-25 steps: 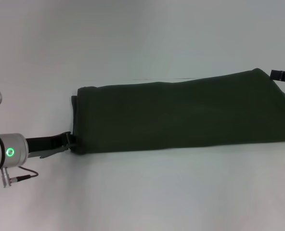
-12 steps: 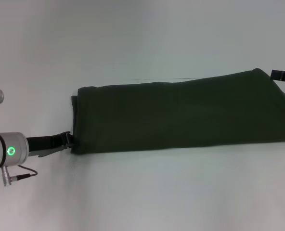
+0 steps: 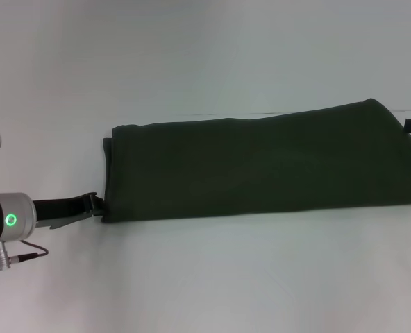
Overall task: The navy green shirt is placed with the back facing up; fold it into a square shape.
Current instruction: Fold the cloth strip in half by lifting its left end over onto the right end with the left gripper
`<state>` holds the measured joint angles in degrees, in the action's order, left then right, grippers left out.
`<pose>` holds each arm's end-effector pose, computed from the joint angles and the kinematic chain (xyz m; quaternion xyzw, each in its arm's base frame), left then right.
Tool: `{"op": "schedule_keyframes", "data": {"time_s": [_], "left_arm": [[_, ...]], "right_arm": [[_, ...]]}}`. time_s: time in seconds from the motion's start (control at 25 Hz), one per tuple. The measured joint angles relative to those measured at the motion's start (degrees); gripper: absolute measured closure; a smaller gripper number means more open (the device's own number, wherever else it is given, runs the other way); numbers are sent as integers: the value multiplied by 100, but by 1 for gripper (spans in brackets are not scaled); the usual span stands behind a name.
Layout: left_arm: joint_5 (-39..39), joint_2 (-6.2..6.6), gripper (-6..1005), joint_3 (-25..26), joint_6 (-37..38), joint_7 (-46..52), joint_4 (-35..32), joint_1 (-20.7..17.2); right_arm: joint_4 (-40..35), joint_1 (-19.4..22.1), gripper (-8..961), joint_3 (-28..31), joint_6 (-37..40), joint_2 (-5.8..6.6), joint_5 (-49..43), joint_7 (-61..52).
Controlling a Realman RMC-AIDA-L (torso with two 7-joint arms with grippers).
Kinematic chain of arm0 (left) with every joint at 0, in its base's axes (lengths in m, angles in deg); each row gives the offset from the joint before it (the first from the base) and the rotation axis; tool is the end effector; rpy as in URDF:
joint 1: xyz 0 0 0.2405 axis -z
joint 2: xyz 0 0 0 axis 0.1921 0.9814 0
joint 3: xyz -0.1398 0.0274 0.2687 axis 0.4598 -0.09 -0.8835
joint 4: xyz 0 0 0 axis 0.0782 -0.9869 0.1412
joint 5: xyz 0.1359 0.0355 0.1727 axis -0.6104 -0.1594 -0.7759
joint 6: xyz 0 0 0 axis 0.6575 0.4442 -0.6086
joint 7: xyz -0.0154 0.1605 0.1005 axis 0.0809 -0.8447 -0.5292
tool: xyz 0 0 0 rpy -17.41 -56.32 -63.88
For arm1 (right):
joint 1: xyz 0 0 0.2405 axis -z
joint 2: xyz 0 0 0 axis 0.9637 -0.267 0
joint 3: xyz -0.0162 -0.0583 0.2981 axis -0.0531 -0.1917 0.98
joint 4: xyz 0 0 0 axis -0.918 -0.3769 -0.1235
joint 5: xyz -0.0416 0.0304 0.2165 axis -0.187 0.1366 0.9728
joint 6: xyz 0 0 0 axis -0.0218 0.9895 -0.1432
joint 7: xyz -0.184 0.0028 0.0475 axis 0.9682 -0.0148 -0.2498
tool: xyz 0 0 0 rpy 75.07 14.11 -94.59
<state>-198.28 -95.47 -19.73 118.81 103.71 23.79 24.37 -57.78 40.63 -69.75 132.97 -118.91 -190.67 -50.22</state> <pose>-0.3427 0.4458 -0.0761 -0.7152 -0.6298 -0.1516 0.2623 0.3675 0.4708 0.0749 -0.7710 0.5012 0.2212 0.3247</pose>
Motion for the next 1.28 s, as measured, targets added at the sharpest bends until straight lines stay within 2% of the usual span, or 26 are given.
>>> {"op": "schedule_keyframes", "data": {"time_s": [0.8,1.0,1.08,1.28], "left_arm": [[33,28,893,261,202,27,-40,-43],[15,27,702,238,225,33,-32,-45],[15,23,471,216,230,29,-18,-41],[31,11,465,163,231,8,-8,-18]], "right_arm": [[-132,36,175,9,32,-40,12,-2],[-133,39,175,9,37,-41,12,-3],[-133,40,175,9,37,-41,12,-3],[-133,40,175,9,36,-50,11,-3]]}}
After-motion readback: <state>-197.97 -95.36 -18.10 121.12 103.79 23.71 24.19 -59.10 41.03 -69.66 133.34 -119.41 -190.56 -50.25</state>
